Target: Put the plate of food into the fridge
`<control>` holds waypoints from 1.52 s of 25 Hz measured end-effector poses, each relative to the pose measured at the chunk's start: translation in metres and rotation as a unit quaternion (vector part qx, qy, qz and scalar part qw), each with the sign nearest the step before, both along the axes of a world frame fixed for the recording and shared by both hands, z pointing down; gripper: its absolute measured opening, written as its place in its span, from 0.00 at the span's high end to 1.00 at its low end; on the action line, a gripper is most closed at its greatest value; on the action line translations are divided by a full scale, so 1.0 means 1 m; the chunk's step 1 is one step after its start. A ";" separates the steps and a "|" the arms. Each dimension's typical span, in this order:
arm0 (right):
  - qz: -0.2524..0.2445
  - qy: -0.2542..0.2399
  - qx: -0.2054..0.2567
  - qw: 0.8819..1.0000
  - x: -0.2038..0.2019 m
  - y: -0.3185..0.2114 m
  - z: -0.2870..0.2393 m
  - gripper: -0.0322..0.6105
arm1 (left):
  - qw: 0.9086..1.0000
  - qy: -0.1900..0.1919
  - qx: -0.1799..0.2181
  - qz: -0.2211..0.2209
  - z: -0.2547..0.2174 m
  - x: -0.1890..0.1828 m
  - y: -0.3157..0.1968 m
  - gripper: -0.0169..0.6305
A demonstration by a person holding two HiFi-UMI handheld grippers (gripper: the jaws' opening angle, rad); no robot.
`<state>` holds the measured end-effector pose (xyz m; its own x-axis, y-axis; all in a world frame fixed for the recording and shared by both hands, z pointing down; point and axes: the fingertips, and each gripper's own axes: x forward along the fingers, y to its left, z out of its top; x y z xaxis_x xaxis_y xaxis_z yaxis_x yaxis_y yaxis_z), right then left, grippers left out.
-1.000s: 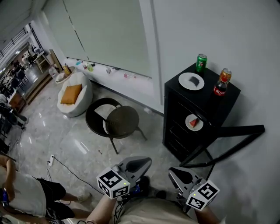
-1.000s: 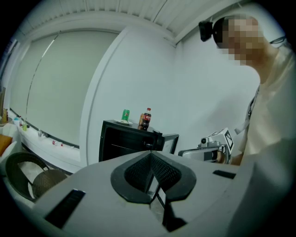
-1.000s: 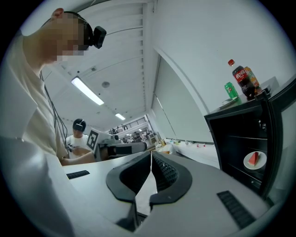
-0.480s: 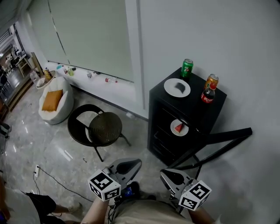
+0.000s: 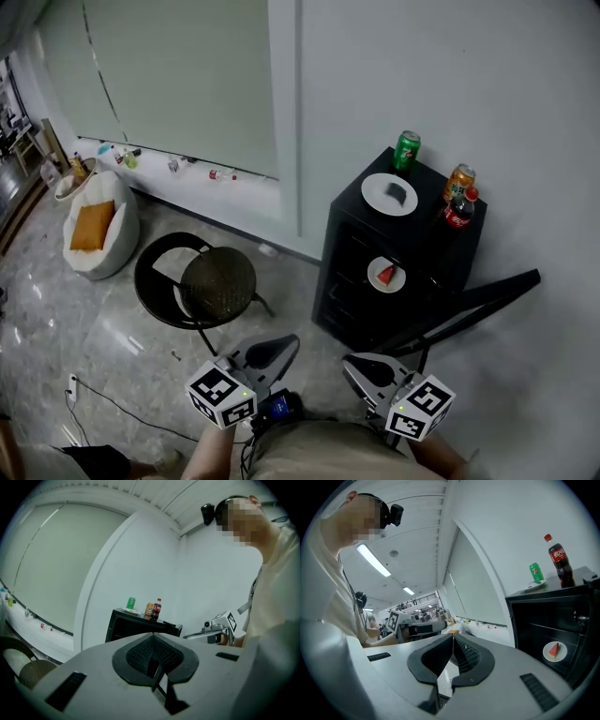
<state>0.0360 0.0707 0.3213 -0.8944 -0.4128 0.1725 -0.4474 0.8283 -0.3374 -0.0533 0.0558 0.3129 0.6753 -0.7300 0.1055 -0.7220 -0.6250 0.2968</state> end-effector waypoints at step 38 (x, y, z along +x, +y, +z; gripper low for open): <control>0.017 -0.005 -0.021 1.000 0.001 -0.106 0.006 0.92 | 0.988 -0.092 0.048 0.117 -0.010 0.051 -0.165 0.96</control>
